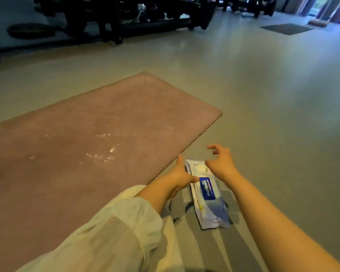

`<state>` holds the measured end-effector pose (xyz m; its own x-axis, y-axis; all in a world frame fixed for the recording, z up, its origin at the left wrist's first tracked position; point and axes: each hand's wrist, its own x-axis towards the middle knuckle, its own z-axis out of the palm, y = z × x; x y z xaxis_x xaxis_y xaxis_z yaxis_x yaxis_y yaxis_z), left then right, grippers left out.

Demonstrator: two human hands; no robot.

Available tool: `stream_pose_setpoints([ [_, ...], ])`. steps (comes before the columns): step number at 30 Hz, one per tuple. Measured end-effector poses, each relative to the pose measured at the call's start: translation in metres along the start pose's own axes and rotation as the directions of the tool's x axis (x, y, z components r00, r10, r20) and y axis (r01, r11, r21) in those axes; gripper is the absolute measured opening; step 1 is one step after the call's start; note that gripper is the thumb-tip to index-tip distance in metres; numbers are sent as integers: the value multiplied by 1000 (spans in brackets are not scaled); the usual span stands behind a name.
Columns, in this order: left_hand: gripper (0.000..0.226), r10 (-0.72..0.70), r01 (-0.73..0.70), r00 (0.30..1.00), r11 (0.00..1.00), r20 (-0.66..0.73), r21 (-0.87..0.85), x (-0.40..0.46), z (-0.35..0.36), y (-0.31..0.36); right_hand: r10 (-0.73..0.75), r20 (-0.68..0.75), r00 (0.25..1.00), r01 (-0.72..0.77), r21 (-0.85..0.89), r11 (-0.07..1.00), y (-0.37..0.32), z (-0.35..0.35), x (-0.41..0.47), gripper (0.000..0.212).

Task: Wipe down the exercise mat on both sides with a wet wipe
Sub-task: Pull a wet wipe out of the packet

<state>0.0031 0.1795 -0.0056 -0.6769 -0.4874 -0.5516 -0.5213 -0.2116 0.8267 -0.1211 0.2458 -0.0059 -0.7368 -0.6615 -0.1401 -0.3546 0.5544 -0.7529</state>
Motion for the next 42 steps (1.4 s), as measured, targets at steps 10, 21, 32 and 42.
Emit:
stream_pose_setpoints([
  [10, 58, 190, -175, 963, 980, -191, 93, -53, -100, 2, -243, 340, 909, 50, 488, 872, -108, 58, -22, 42],
  [21, 18, 70, 15, 894, 982, -442, 187, -176, -270, -79, -424, 604, 674, 99, 496, 863, -242, 205, -76, 26],
  [32, 23, -237, -433, 821, 336, -520, -837, -281, -314, -249, -284, 790, 544, -50, 369, 928, -278, 369, -173, 14],
  [42, 40, -233, -722, 665, 42, -709, -691, -323, -292, -327, 230, 967, -106, -622, -245, 744, -236, 431, -273, 85],
])
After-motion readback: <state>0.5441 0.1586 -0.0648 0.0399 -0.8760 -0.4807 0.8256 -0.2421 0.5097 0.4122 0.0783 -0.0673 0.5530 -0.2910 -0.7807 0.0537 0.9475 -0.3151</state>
